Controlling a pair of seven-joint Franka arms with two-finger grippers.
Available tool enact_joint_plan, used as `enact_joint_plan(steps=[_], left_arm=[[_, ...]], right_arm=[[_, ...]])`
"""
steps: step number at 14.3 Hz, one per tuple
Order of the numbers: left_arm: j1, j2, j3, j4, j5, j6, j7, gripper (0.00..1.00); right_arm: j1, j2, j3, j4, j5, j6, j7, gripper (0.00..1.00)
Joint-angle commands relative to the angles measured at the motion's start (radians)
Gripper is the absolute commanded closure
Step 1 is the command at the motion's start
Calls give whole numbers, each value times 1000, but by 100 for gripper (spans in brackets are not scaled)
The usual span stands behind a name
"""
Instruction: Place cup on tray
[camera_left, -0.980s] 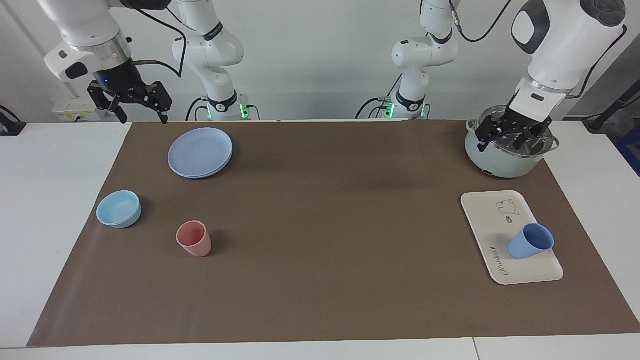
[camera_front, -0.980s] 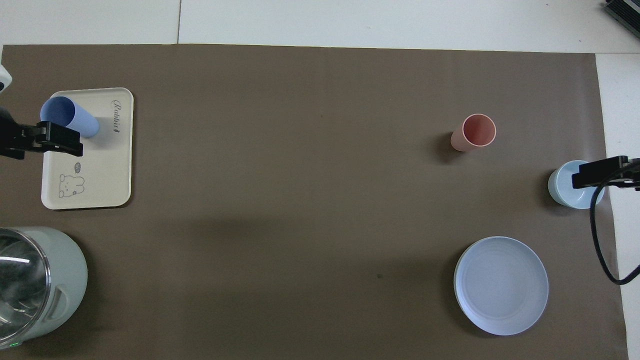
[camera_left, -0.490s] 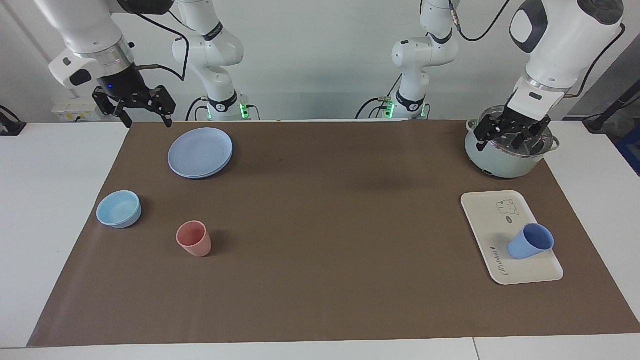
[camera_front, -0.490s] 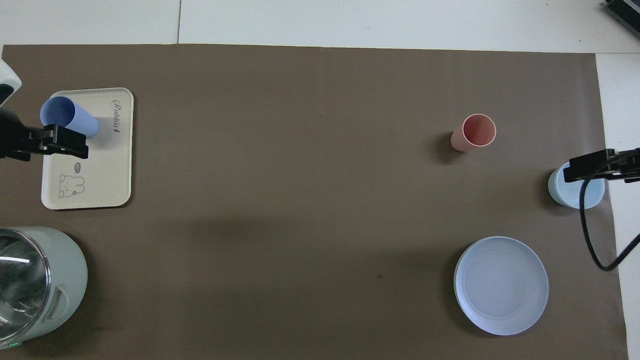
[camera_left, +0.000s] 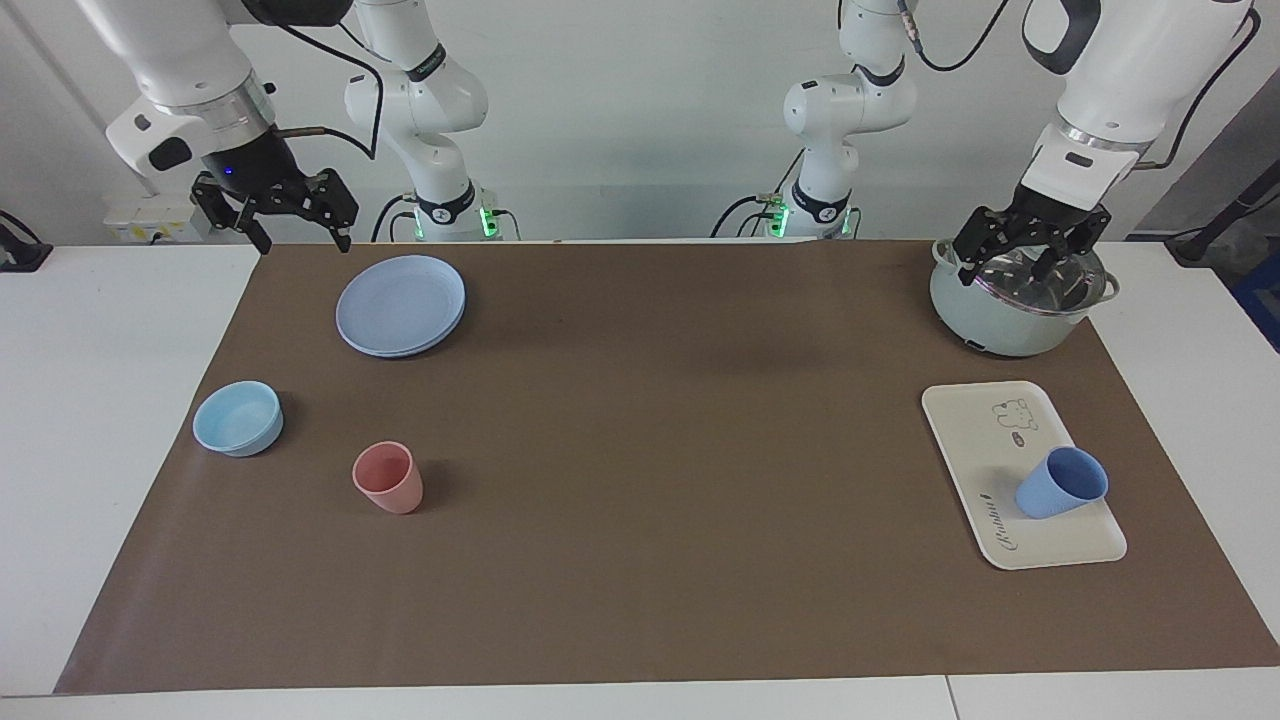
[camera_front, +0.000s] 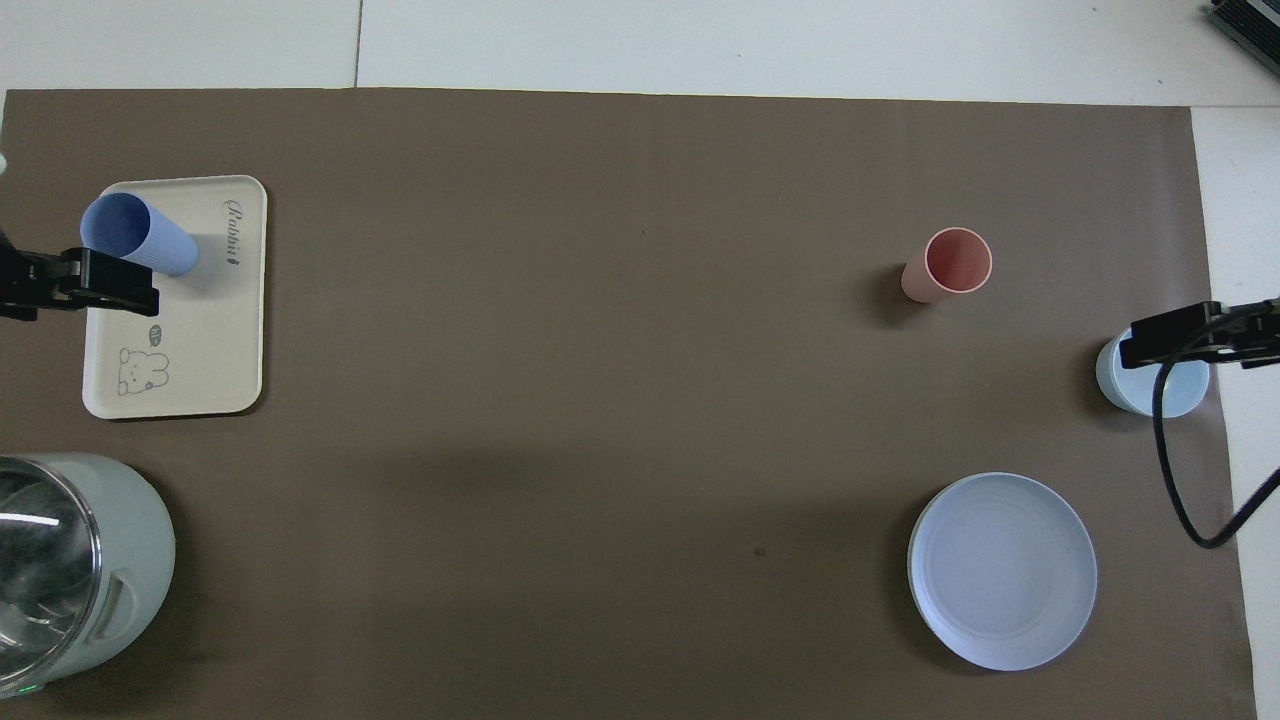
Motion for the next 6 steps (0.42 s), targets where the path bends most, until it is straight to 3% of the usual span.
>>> enact_joint_plan(steps=[1,6], left_arm=[[-11,-19,5,1,11,-6,-10,0],[-11,-21,5,0,11,16,1,0]], right_arm=[[-16,-18,3,-19,1,-4,-11,0],[-18,-34,0,-52,-1,-6,-12,0]])
